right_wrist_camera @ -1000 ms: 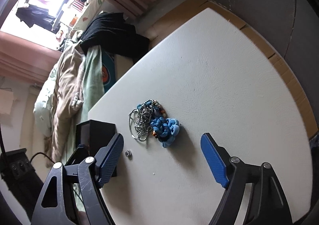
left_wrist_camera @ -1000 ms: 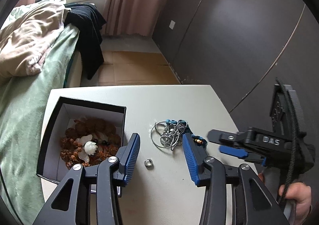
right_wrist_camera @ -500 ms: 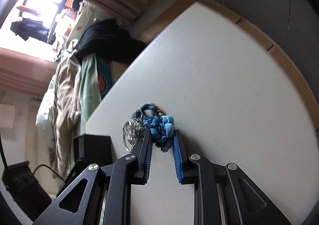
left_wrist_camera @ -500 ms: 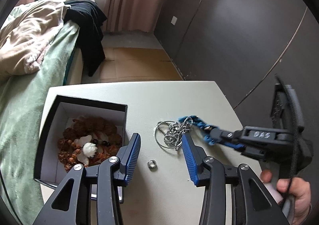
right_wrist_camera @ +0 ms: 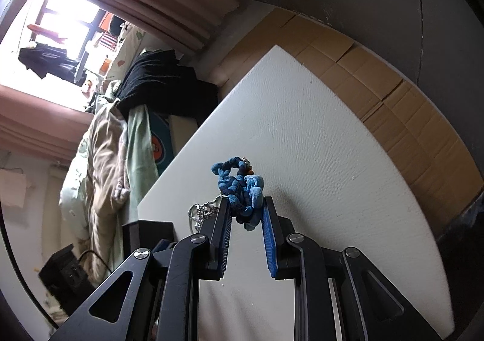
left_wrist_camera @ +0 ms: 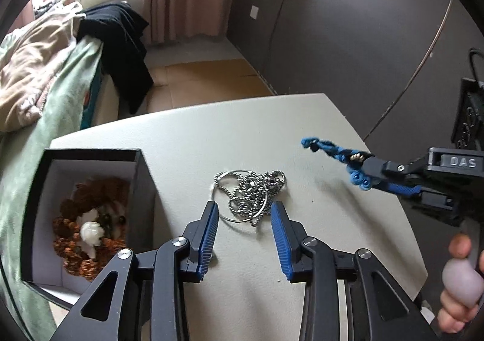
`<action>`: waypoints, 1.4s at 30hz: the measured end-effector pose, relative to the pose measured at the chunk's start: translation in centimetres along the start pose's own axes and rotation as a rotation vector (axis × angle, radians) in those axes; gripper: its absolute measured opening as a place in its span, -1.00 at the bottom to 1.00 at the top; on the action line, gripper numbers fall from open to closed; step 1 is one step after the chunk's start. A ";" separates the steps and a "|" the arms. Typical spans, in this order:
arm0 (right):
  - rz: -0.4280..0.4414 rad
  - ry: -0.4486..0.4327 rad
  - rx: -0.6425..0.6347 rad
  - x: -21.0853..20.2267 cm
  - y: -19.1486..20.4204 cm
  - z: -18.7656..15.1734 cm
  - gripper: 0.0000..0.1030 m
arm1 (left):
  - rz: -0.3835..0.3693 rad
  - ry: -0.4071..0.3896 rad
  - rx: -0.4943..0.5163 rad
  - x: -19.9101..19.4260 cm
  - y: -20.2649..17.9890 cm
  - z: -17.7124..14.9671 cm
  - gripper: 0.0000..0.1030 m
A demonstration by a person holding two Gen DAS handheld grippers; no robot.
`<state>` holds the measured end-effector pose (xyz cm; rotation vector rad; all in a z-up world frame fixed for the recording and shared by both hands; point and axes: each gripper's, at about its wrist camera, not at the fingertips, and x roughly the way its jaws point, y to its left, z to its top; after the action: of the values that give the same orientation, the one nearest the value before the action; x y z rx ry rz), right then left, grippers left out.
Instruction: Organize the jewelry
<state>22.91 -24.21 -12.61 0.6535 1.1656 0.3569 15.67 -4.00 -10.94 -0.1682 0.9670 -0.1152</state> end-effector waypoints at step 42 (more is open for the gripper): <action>-0.026 -0.002 -0.022 -0.6 0.2 0.1 -0.58 | -0.098 0.031 0.027 1.4 -0.8 -0.1 -0.64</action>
<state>22.81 -24.46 -12.05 0.6193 1.1659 0.3469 16.32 -5.04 -11.94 -0.1898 0.9875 -0.2212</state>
